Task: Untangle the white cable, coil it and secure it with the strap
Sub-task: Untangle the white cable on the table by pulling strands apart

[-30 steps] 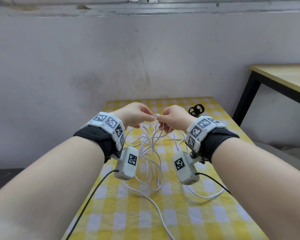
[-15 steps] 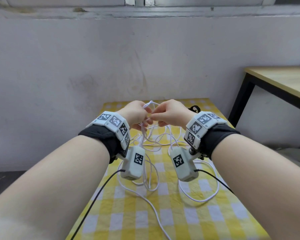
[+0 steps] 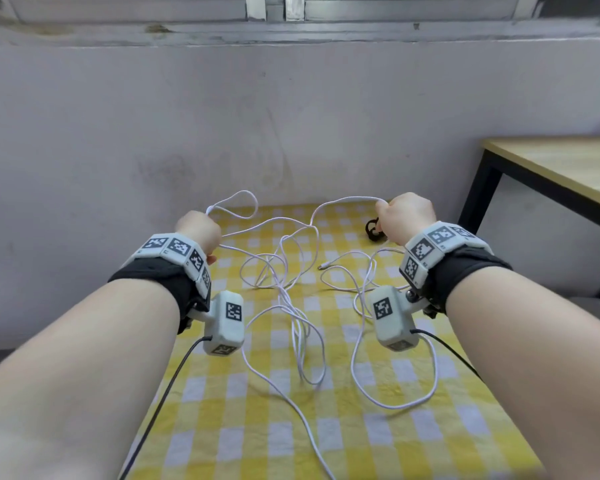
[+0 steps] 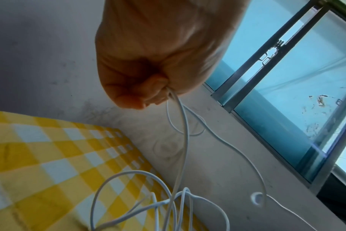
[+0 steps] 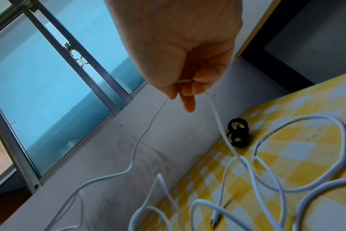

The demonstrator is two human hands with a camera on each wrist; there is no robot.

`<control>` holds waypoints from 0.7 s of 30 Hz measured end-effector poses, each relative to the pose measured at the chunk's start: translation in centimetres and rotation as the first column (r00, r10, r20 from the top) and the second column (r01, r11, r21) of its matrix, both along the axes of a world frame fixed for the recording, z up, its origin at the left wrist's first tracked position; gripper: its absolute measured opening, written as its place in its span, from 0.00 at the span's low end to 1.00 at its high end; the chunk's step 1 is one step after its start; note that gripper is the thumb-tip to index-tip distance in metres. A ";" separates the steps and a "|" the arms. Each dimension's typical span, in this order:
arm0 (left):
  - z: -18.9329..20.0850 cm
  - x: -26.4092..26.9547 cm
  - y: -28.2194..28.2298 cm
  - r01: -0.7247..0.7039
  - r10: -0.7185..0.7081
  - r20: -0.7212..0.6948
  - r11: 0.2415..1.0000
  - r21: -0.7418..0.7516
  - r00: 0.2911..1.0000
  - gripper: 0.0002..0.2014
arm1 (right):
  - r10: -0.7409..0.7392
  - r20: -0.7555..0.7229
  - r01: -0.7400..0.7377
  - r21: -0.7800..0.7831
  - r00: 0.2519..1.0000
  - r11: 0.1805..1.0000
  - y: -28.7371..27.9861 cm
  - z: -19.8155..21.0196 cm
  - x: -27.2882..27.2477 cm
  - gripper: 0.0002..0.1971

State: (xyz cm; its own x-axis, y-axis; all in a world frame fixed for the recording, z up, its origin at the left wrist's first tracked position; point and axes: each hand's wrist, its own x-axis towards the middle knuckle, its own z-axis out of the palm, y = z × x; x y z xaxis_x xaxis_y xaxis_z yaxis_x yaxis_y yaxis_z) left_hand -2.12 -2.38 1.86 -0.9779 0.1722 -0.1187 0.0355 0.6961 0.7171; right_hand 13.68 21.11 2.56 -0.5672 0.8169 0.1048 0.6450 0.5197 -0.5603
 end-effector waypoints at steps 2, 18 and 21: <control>0.0 -0.6 -0.2 -0.016 0.016 -0.015 0.999 -0.044 1.000 0.12 | -0.044 0.016 0.044 -0.025 0.999 0.999 0.4 0.0 0.1 0.21; 2.1 2.4 2.8 0.264 -0.372 0.089 0.789 0.555 0.924 0.13 | 0.255 0.094 -0.266 0.137 0.962 0.954 -3.8 1.1 -1.0 0.16; 3.0 3.2 3.5 0.327 -0.481 0.106 0.725 0.606 0.870 0.12 | 0.496 -0.120 -0.492 0.060 0.860 0.868 -6.5 1.6 -1.7 0.11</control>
